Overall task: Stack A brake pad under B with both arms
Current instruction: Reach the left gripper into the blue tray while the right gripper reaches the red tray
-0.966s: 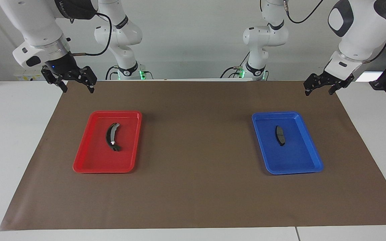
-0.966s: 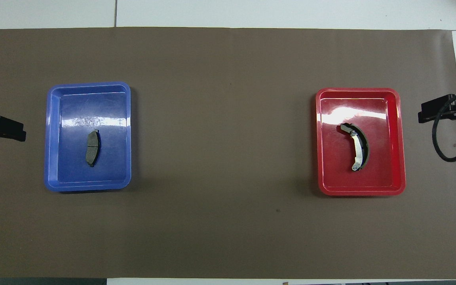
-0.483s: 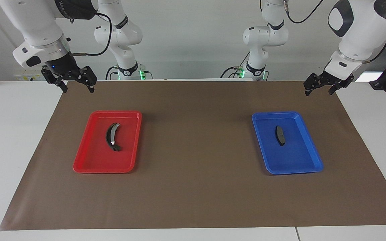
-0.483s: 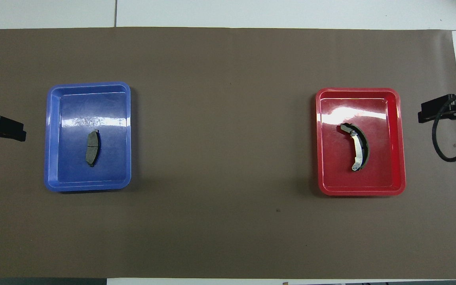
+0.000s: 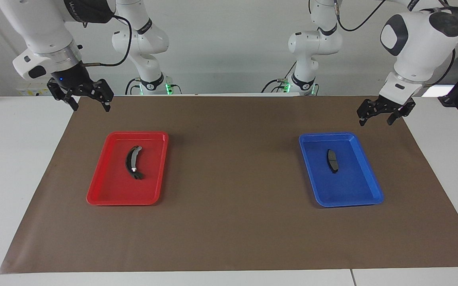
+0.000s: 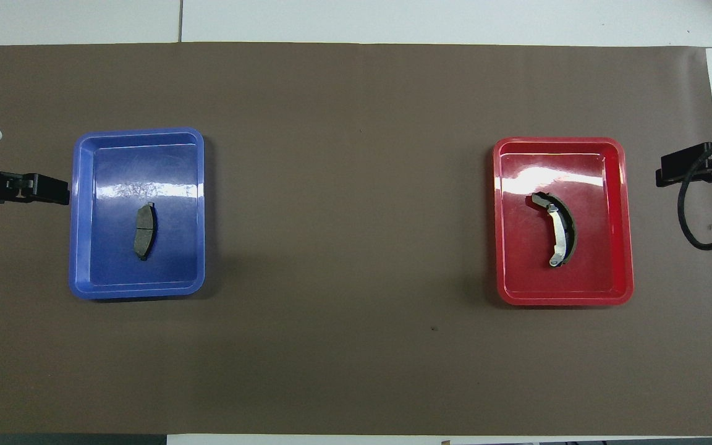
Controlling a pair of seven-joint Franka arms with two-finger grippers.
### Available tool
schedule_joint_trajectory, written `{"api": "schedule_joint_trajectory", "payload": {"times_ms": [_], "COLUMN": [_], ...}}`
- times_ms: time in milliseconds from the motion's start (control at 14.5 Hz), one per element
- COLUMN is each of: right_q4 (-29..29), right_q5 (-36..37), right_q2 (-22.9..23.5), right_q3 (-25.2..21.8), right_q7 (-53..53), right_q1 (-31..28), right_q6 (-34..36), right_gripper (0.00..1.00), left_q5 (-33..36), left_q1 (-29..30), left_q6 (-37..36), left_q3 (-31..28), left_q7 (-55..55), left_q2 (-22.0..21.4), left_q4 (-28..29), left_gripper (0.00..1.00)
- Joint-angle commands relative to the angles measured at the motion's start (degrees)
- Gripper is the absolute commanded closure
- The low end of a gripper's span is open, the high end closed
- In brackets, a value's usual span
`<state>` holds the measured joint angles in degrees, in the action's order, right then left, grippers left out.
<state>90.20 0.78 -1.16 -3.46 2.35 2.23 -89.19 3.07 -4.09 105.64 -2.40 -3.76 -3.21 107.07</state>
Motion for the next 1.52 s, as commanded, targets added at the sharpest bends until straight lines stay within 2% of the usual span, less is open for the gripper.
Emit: {"api": "schedule_joint_trajectory", "payload": {"times_ms": [0, 138, 414, 621, 897, 1034, 1172, 1310, 1379, 1448], "right_q4": [1.12, 1.64, 11.21, 18.41, 33.78, 37.41, 38.73, 40.22, 41.10, 41.63], "right_q5": [0.10, 0.10, -0.16, -0.51, -0.87, -0.87, -0.87, -0.87, -0.87, -0.87], "right_q2": [-0.86, -1.03, -2.18, 0.19, 0.90, 3.35, 5.72, 7.22, 7.31, 7.32], "right_q3": [0.38, 0.21, 0.29, 0.38, 0.38, 0.38, 0.38, 0.38, 0.38, 0.38], "right_q7": [0.73, 0.20, 0.20, -1.47, -5.25, -6.30, -9.10, -11.22, -11.58, -11.58], "right_q1": [-0.56, -0.56, 0.06, 0.14, 1.89, 2.25, 2.17, 1.46, 1.11, 0.59], "right_q6": [-0.29, -0.37, -8.53, -19.40, -39.44, -46.31, -49.92, -51.52, -51.96, -52.92], "right_gripper": [0.00, 0.00, 0.00, 0.00, 0.00, 0.00, 0.00, 0.00, 0.00, 0.00], "left_q5": [0.36, 0.36, 0.36, 0.36, 0.36, 0.36, 0.36, 0.36, 0.36, 0.36], "left_q1": [-1.27, -2.50, -3.12, -3.03, -3.03, -2.95, -3.03, -3.03, -3.03, -3.12], "left_q6": [7.36, 11.67, 20.99, 27.67, 35.75, 39.89, 41.57, 41.14, 41.05, 41.14], "left_q3": [0.11, 0.11, 0.11, 0.11, 0.11, 0.11, 0.11, 0.03, 0.03, 0.03], "left_q7": [-0.63, -0.54, -0.46, -0.54, -0.63, -0.63, -0.63, -0.72, -0.81, -0.89], "left_q2": [-2.16, -1.54, 0.04, 2.76, 5.57, 7.94, 10.05, 10.06, 10.06, 10.06], "left_q4": [8.04, 12.00, 19.21, 23.17, 28.00, 28.45, 28.37, 28.28, 28.28, 28.02], "left_gripper": [0.02, 0.02, 0.02, 0.03, 0.05, 0.07, 0.18, 0.59, 0.72, 0.80]}}
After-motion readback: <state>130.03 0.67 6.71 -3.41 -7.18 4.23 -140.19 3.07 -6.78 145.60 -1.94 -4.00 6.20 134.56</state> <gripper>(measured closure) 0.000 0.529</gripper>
